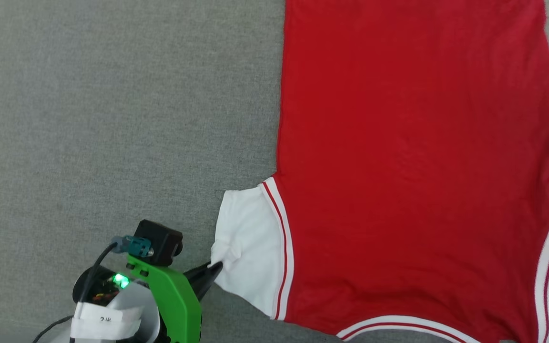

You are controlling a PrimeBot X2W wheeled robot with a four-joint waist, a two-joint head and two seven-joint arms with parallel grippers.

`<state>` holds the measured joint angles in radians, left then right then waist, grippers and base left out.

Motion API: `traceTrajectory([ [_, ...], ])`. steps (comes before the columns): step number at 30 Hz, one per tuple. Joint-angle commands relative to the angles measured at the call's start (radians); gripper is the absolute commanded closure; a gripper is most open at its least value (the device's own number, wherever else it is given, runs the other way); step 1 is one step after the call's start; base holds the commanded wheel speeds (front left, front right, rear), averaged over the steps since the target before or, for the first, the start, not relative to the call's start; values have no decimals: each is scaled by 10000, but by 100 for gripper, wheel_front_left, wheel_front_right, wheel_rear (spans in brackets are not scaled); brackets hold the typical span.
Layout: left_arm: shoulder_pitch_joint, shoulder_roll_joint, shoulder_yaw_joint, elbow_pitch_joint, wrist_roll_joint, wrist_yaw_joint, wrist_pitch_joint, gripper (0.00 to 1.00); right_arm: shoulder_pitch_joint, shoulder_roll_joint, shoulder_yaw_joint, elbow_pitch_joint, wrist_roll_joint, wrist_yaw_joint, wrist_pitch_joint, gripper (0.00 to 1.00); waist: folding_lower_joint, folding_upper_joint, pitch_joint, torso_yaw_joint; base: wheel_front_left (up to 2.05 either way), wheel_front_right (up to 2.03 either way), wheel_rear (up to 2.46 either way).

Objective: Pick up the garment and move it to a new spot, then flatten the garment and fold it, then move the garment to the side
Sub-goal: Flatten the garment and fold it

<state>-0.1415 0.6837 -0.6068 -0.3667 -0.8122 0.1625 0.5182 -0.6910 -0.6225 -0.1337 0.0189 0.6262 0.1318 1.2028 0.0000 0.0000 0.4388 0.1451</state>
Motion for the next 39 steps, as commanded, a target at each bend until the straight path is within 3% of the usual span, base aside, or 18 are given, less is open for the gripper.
traceTrajectory([
  [1,-321,-161,-4,-53,155,-32,-95,100,-692,-117,75,323,-326,-11,337,0,0,0,1279,974,0,0,0],
  [6,-634,-497,-201,26,319,-187,-251,100,-2736,-285,458,1437,-1060,-11,973,0,0,0,1888,1492,0,0,0],
  [14,-821,-974,-389,152,420,-304,-610,100,-4392,-237,897,2800,-1988,-11,1054,0,0,0,2489,1990,0,0,0],
  [25,-1038,-1322,-534,480,562,-420,-965,100,-4788,-186,1305,3899,-2391,-11,1133,0,0,0,2831,2341,0,0,0],
  [26,-1051,-1336,-539,499,564,-419,-969,100,-4730,-198,1325,3917,-2376,-11,1192,27,0,0,2829,2349,0,0,0],
  [27,-1063,-1345,-544,518,566,-417,-970,100,-4663,-215,1358,3912,-2353,-11,1250,80,0,0,2824,2353,0,0,0],
  [28,-1077,-1355,-544,538,570,-408,-974,100,-4578,-247,1392,3890,-2324,-11,1315,100,0,0,2817,2353,0,0,0],
  [39,-1065,-1403,-383,684,346,-357,-1087,100,-3505,-560,1256,3812,-2363,-11,1007,100,0,0,2152,2000,0,0,0],
])
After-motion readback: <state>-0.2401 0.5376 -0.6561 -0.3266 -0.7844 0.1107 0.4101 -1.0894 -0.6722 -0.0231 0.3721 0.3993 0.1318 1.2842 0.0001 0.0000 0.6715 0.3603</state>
